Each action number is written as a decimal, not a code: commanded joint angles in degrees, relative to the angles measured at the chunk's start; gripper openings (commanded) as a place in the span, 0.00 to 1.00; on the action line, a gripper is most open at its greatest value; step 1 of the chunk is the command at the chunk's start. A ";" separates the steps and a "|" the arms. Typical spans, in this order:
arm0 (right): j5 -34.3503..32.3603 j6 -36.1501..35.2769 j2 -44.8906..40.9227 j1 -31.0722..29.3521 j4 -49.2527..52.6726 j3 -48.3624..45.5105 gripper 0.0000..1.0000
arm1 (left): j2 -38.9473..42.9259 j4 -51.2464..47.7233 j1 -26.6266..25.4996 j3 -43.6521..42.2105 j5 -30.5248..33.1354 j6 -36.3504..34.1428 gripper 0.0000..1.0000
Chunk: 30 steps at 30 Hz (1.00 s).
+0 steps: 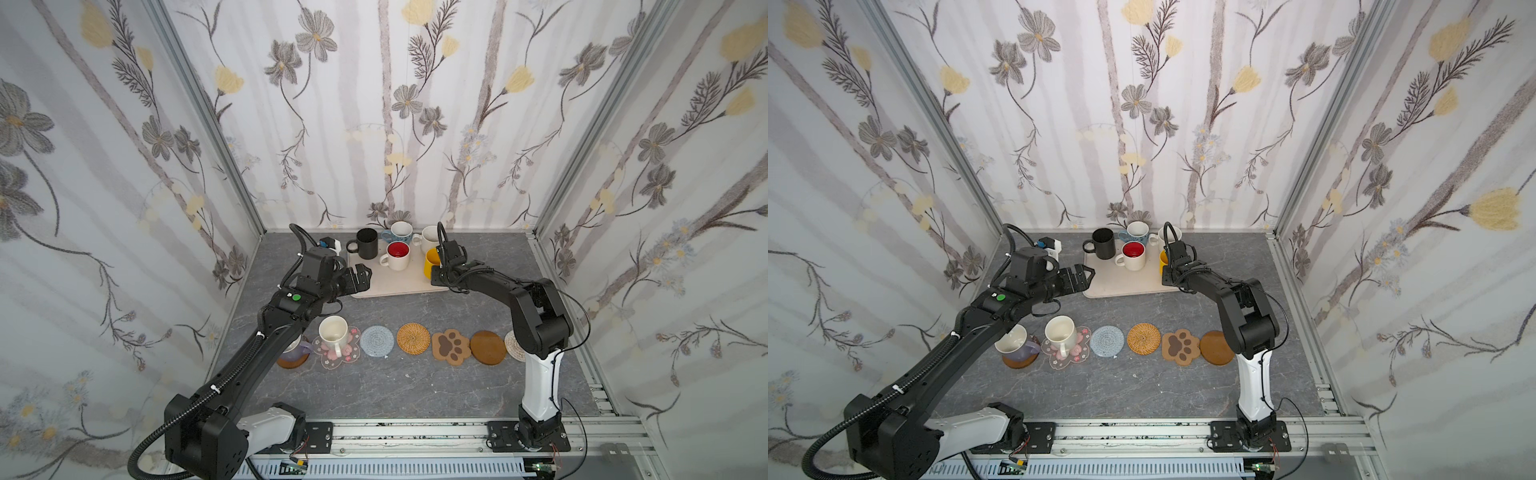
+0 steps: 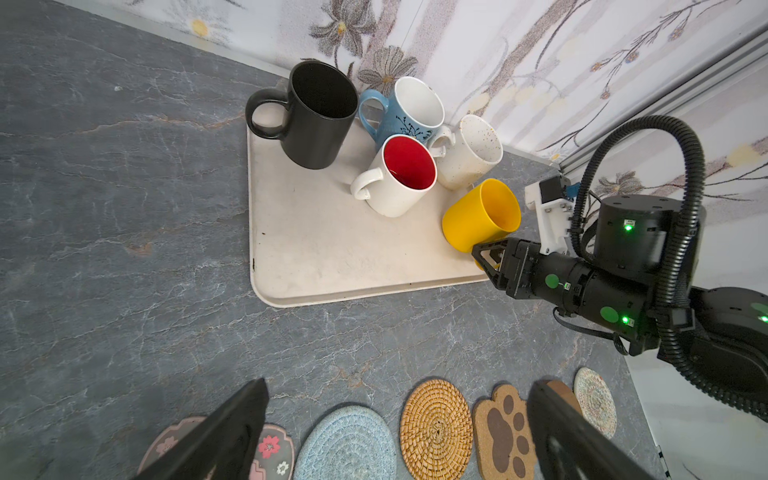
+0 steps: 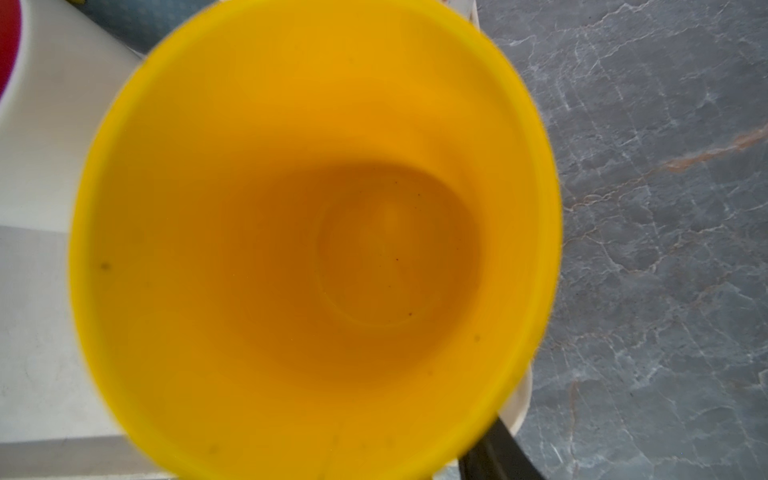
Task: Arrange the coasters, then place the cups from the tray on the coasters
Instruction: 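Lift the yellow mug with the right gripper while the left gripper draws back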
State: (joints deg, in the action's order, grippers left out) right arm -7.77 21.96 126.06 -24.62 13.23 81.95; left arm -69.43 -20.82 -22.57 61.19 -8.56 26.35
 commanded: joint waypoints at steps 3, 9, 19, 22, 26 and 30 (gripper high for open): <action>0.29 -2.27 0.75 -0.05 -0.71 0.66 0.37 | -0.36 1.84 0.31 -0.19 0.00 -0.12 1.00; -0.50 -3.49 2.28 -0.09 0.35 2.31 0.25 | -0.31 1.93 0.37 -0.28 -0.11 -0.24 1.00; -1.32 -4.60 2.08 -0.19 1.74 3.54 0.02 | -0.71 2.01 0.51 -0.37 -0.44 -0.20 1.00; -1.45 -5.72 2.27 -0.47 2.66 4.25 0.00 | -0.71 2.18 0.54 -0.40 -1.02 -0.01 1.00; -2.15 -6.35 0.09 -0.93 2.06 3.11 0.00 | -0.73 2.19 0.59 -0.46 -0.80 -0.12 1.00; -2.40 -7.13 -3.96 -1.64 1.34 1.81 0.00 | -0.64 2.22 0.59 -0.57 -0.29 -0.42 1.00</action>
State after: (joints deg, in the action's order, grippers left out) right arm -8.80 15.99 124.86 -25.91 18.81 83.83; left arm -70.11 -19.97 -22.02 60.82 -9.19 26.33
